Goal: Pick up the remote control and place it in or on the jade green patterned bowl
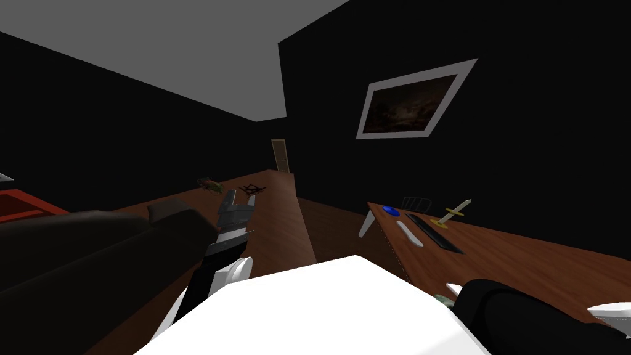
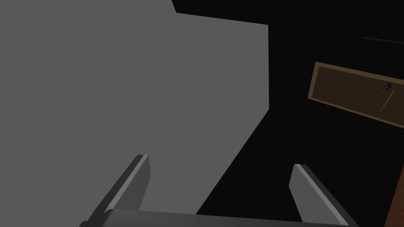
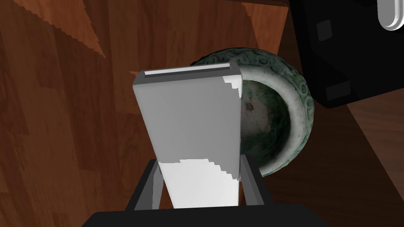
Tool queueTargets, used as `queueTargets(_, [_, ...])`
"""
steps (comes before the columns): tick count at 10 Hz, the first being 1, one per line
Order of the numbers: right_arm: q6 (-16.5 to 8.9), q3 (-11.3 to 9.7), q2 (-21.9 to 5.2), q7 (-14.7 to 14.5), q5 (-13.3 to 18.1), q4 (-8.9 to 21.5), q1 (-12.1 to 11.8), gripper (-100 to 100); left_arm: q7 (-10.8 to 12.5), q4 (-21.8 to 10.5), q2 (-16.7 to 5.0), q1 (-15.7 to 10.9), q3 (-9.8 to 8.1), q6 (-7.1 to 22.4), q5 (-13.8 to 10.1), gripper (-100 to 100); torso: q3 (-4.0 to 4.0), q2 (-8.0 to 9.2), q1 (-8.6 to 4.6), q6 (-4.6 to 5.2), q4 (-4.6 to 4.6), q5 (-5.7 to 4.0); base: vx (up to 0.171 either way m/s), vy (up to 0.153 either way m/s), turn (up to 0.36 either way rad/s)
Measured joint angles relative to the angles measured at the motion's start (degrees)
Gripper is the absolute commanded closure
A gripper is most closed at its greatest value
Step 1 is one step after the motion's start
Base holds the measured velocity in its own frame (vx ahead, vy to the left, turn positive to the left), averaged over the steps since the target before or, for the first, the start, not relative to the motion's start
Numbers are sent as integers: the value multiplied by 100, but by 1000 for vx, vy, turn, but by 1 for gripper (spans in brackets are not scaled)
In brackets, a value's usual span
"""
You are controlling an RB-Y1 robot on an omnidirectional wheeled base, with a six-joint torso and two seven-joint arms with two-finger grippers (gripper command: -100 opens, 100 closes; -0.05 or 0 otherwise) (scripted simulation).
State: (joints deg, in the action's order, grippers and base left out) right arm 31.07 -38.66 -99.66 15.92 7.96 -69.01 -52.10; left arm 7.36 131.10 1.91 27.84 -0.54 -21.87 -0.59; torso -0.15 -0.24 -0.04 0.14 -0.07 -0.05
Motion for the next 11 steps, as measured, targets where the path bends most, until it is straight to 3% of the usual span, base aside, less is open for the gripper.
queueTargets(1, [-48,67,-32,40,31,-169,91,100,0,0,0,0,0,0,0,0,3,4,7,-5,3,-3,-31,27,19])
queueTargets(2, [-53,83,-32,53,36,-199,110,-100,0,0,0,0,0,0,0,0,0,-1,1,6,-1,3,0,0,0])
queueTargets(6, [-51,82,-31,51,35,-198,109,-100,0,0,0,1,0,0,0,0,-7,-12,-10,6,-4,1,0,0,0])
queueTargets(7, [-51,82,-31,51,35,-198,109,0,0,0,0,1,0,0,0,0,-7,-12,-10,6,-4,1,0,0,0])
queueTargets(8, [-51,82,-31,51,35,-198,109,-100,0,0,0,1,0,0,0,0,-8,-13,-10,6,-4,0,-31,7,-68])
queueTargets(11, [127,139,-421,210,-14,-245,158,-100,0,0,0,0,0,0,0,0,4,8,-1,7,1,4,-57,19,-68])
